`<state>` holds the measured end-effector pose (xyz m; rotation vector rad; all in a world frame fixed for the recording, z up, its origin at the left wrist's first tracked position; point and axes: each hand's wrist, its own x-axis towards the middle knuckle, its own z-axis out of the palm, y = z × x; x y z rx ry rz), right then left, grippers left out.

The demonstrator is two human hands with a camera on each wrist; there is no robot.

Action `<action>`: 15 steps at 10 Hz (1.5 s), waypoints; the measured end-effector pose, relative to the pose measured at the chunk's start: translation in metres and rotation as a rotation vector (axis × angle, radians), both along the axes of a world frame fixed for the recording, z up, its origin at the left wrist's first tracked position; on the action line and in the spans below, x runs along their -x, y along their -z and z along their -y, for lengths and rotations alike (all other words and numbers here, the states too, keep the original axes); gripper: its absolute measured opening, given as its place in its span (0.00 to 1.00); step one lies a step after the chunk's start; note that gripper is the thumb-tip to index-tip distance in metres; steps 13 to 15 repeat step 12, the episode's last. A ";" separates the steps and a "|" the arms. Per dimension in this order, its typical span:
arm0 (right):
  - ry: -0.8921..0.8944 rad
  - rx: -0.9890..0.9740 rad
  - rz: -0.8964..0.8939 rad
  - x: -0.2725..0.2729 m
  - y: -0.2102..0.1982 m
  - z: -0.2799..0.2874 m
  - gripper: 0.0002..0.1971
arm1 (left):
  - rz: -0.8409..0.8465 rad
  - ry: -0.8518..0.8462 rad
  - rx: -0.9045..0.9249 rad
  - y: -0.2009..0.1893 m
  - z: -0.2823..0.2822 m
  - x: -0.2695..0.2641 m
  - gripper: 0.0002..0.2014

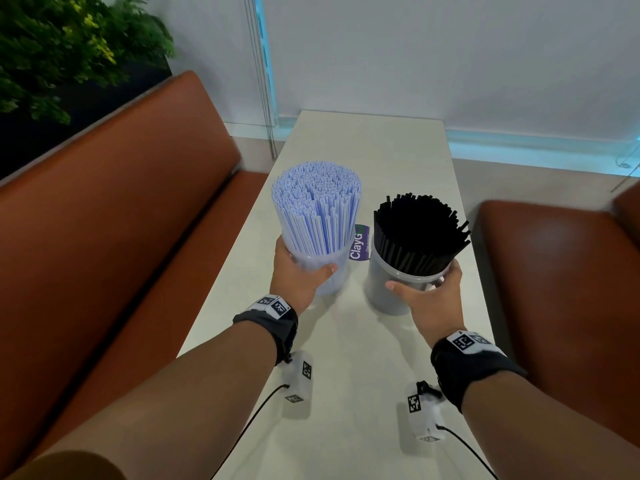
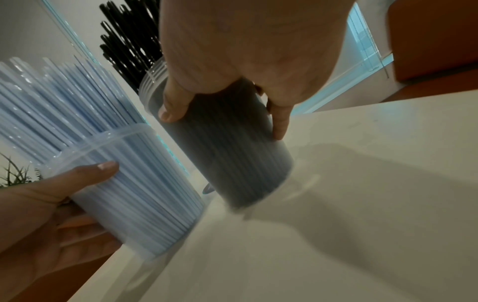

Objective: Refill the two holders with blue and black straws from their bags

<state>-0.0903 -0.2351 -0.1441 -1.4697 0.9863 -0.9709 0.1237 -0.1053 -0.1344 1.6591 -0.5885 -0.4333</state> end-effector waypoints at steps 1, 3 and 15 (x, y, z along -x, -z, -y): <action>0.033 0.022 -0.003 -0.001 0.001 -0.007 0.46 | -0.015 -0.018 0.010 0.000 -0.002 0.002 0.43; 0.065 0.045 0.019 -0.001 0.000 -0.006 0.47 | -0.011 -0.019 0.028 -0.002 -0.004 0.004 0.46; -0.139 -0.208 -0.242 0.060 0.005 -0.082 0.35 | -0.144 0.204 -0.301 0.036 -0.092 0.030 0.36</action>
